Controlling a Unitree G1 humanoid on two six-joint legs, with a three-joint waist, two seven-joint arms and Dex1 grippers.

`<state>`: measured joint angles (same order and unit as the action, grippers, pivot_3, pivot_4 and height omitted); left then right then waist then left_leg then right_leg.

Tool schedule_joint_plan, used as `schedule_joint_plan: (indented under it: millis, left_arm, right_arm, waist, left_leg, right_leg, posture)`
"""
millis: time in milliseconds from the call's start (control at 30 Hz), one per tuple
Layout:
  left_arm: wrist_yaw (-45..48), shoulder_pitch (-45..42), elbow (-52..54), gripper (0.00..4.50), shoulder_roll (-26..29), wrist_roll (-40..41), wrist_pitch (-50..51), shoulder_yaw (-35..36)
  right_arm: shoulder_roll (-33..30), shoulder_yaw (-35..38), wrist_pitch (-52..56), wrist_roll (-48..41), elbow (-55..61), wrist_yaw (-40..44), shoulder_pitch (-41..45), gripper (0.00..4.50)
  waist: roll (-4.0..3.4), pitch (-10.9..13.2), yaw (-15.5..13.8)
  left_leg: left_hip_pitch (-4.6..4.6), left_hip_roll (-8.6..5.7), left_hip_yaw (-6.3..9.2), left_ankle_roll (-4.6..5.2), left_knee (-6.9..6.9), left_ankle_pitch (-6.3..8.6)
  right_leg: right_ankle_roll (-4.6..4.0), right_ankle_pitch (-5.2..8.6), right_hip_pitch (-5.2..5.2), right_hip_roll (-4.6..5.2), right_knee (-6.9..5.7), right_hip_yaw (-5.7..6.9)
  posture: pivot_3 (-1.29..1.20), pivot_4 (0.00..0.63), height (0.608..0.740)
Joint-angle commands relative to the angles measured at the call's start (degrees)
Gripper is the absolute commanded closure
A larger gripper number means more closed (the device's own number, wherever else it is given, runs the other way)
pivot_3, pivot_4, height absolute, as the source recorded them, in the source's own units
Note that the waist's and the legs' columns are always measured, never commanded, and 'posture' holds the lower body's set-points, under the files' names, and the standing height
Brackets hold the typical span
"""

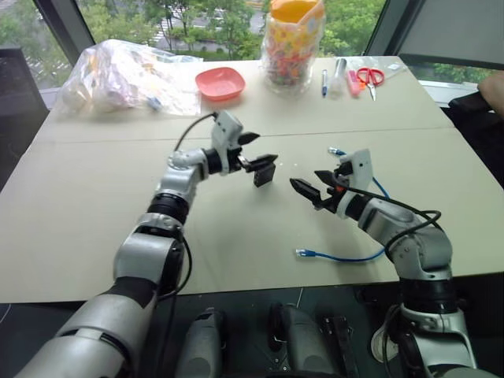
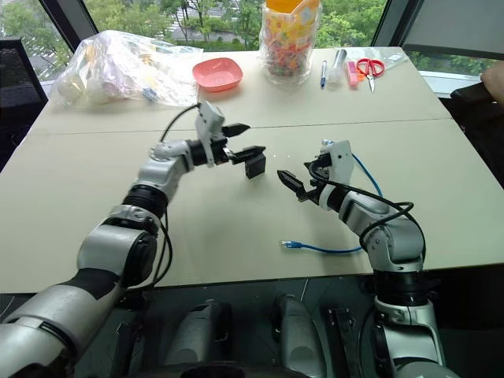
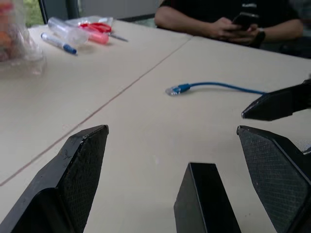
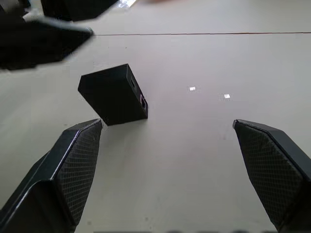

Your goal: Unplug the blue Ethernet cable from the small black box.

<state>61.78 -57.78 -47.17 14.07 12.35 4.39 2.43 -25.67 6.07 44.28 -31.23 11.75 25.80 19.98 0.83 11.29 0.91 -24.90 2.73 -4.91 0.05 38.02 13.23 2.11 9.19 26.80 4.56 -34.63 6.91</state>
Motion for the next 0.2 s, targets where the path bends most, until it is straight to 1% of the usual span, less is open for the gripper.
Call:
schedule_joint_plan:
  millis: [33, 100, 133, 200]
  left_arm:
    - [3.77, 6.00, 17.31, 0.11, 4.91, 6.39, 13.96, 1.06]
    - [3.91, 11.88, 28.34, 0.11, 9.88, 9.62, 22.62, 2.03]
    - [3.37, 14.02, 32.25, 0.11, 11.45, 10.73, 25.51, 2.36]
    - [1.01, 21.26, 41.73, 0.11, 14.61, 13.23, 31.26, 3.71]
  right_arm:
    - [-2.73, 1.06, -3.22, 0.61, 4.92, 3.20, -3.15, 0.00]
    - [-5.17, 0.86, -6.09, 2.51, 7.29, 4.98, -7.06, 0.00]
    - [-5.93, 0.79, -7.01, 3.19, 7.97, 5.42, -8.36, 0.00]
    - [-5.84, 1.47, -8.74, 3.59, 9.09, 5.13, -10.98, 0.00]
  waist:
    - [-0.01, -0.01, 0.00]
    - [-0.02, -0.01, -0.04]
    - [-0.02, -0.01, -0.07]
    - [-0.02, 0.00, -0.14]
  left_leg:
    - [0.01, 0.01, 0.00, 0.01, -0.02, 0.00]
    - [0.02, 0.01, 0.01, 0.01, -0.02, 0.00]
    - [0.02, 0.01, 0.01, 0.01, -0.03, 0.00]
    - [0.02, 0.02, 0.02, 0.01, -0.02, 0.00]
  right_leg:
    - [0.00, 0.00, 0.00, -0.02, 0.01, 0.00]
    - [0.00, 0.01, 0.00, -0.04, 0.00, -0.01]
    - [0.00, 0.01, 0.00, -0.05, 0.01, -0.01]
    - [-0.01, 0.02, 0.00, -0.05, 0.02, -0.01]
  posture:
    - [0.00, 0.150, 0.740]
    - [0.00, 0.150, 0.740]
    - [0.00, 0.150, 0.740]
    - [0.00, 0.150, 0.740]
